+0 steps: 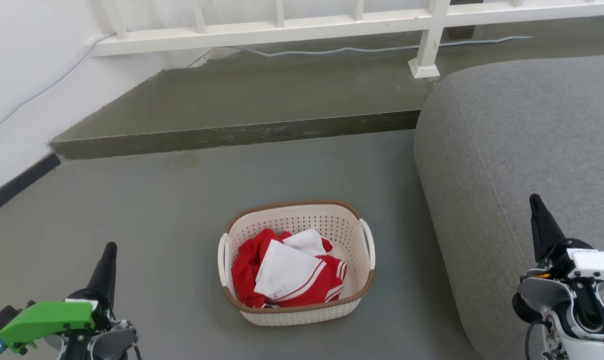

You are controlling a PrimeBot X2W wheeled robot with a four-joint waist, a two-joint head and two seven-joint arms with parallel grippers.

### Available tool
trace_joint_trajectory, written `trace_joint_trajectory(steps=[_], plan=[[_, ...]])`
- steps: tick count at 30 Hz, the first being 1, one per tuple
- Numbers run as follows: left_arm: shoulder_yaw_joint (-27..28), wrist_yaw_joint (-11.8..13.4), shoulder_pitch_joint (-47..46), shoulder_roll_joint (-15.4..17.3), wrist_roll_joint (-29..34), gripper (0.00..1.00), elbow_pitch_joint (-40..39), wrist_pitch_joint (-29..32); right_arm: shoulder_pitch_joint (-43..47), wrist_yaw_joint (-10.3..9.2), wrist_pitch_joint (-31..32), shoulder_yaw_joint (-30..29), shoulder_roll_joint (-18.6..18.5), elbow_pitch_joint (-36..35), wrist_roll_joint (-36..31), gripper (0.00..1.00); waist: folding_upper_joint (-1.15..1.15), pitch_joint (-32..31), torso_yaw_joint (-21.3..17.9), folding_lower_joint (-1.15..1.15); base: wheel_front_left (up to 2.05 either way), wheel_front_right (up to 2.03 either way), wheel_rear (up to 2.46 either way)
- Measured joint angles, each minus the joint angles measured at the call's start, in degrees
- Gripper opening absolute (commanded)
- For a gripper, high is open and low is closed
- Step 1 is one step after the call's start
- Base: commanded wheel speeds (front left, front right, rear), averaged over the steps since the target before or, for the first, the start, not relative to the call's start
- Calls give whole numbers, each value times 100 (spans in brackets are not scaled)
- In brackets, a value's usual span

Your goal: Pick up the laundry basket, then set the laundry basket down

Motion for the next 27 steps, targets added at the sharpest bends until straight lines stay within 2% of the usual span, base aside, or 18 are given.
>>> trace_joint_trajectory(steps=[27], plan=[[-4,0,0,0,0,0,-12,0,0,0,0,0,0,-10,0,0,0,0,0,0,0,0,0]])
